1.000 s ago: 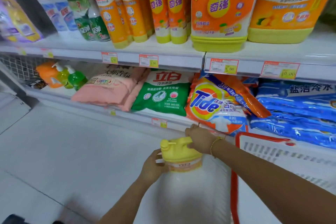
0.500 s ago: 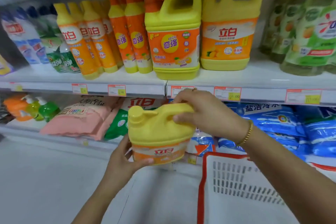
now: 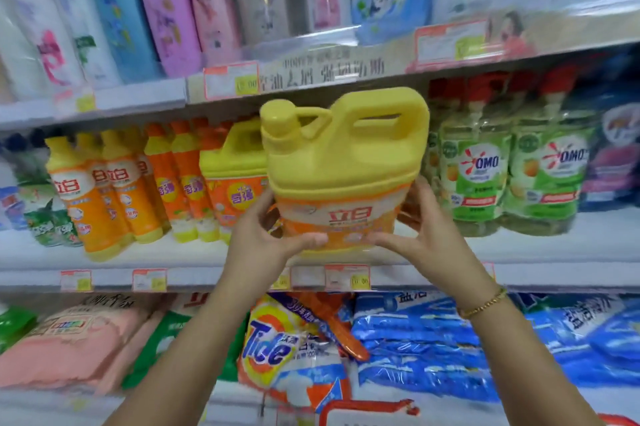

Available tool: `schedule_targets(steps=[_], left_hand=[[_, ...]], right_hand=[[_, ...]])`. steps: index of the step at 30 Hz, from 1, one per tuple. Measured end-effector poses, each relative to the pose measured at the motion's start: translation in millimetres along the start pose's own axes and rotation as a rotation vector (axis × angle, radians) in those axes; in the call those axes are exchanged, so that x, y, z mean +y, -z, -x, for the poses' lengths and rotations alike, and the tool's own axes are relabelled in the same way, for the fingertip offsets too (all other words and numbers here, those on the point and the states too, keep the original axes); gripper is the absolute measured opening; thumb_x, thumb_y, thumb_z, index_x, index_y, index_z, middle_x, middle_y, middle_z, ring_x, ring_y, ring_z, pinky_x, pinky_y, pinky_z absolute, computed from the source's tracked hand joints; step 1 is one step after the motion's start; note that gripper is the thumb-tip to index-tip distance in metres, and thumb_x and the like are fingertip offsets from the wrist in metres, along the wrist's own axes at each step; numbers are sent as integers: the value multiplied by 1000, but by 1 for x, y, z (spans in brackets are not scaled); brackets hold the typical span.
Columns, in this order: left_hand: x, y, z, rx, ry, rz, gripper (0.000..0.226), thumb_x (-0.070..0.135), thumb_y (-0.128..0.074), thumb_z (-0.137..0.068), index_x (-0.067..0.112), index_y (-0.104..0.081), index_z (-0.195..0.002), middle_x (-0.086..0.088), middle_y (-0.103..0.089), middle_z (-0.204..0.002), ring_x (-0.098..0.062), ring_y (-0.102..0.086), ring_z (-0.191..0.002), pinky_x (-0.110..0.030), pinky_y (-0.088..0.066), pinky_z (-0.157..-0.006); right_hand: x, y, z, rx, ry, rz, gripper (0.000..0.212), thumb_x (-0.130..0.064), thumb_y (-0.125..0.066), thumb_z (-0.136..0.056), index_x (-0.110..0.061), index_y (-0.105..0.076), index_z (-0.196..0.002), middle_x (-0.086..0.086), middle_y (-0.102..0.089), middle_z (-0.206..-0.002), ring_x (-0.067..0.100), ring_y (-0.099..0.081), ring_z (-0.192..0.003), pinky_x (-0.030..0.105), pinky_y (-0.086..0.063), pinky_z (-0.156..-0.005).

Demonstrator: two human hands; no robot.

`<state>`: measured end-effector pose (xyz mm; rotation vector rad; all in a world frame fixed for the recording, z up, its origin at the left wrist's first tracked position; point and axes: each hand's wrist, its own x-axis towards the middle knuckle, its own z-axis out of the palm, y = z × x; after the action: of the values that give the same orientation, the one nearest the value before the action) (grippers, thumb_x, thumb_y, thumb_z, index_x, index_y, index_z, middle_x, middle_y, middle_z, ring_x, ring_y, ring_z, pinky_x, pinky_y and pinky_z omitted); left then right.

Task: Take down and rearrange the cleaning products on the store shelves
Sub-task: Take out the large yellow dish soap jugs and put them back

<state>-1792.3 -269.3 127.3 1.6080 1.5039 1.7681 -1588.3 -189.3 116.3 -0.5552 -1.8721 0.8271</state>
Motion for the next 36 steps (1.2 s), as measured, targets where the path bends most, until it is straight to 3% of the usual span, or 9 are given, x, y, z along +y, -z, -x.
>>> schedule_targets(steps=[4, 7, 11, 16, 20, 24, 29, 34, 36], left_hand=[[-8, -31, -16, -37, 17, 34, 65, 8, -87, -48, 21, -61, -106, 17, -73, -92, -2, -67, -92, -16, -52, -75], [-17, -45, -26, -82, 40, 60, 60, -9, -82, -58, 8, -60, -112, 12, -73, -94, 1, -67, -90, -13, -51, -72], [-34, -55, -35, -105, 84, 62, 64, -7, -85, -55, 16, -61, -109, 4, -72, -100, -7, -68, -96, -18, -53, -75], [-49, -57, -36, -34, 93, 95, 67, -4, -80, -65, 10, -56, -127, 1, -70, -112, -9, -66, -103, -22, -55, -84], [-47, -53, -33, 19, 63, 28, 69, 0, -76, -75, 12, -49, -138, 0, -63, -126, -12, -60, -116, -24, -52, -95], [-46, -31, -21, 258, -167, -370, 58, 10, -75, -79, 23, -52, -131, 13, -53, -127, 1, -47, -119, -3, -34, -96], [-68, -14, -20, 230, -192, -608, 46, 10, -73, -80, 19, -59, -122, 9, -48, -118, -18, -46, -117, -39, -43, -99], [-78, -19, -15, 210, -157, -609, 45, 9, -74, -79, 21, -61, -121, 9, -47, -121, -5, -35, -116, -11, -25, -96], [-79, -21, -13, 202, -135, -618, 47, 10, -74, -80, 20, -60, -124, 12, -44, -121, 0, -31, -116, -8, -21, -94]], right_hand=[[23, 15, 3, 124, 0, 63, 83, -22, -79, -70, -20, -35, -140, -25, -52, -118, -15, -51, -107, 6, -42, -89], [38, 21, 2, 144, -23, 99, 89, -29, -78, -72, -25, -27, -145, -15, -54, -129, -2, -52, -116, 17, -45, -96], [56, 22, -2, 144, -44, 153, 87, -28, -77, -75, -25, -26, -145, -15, -53, -129, 0, -51, -117, 20, -45, -98], [67, 10, -11, 143, -36, 124, 76, -32, -71, -80, -43, -27, -140, -34, -50, -117, -2, -53, -110, 22, -47, -94], [72, -3, -21, 182, -49, 160, 65, -48, -61, -83, -45, -27, -139, -13, -63, -113, 10, -62, -101, 38, -54, -86], [79, -12, -26, 187, -76, 326, 82, -58, -62, -78, -39, -17, -143, -1, -67, -105, 19, -65, -89, 43, -55, -75], [81, -19, -28, 203, -117, 363, 87, -67, -56, -74, -39, -13, -144, 2, -66, -107, 23, -64, -89, 44, -55, -74], [77, -40, -30, 227, -179, 529, 91, -67, -50, -78, -29, -5, -148, 11, -63, -104, 28, -62, -87, 35, -49, -68], [74, -47, -31, 230, -208, 553, 91, -65, -49, -81, -27, 0, -148, 11, -62, -104, 29, -61, -88, 33, -45, -67]])
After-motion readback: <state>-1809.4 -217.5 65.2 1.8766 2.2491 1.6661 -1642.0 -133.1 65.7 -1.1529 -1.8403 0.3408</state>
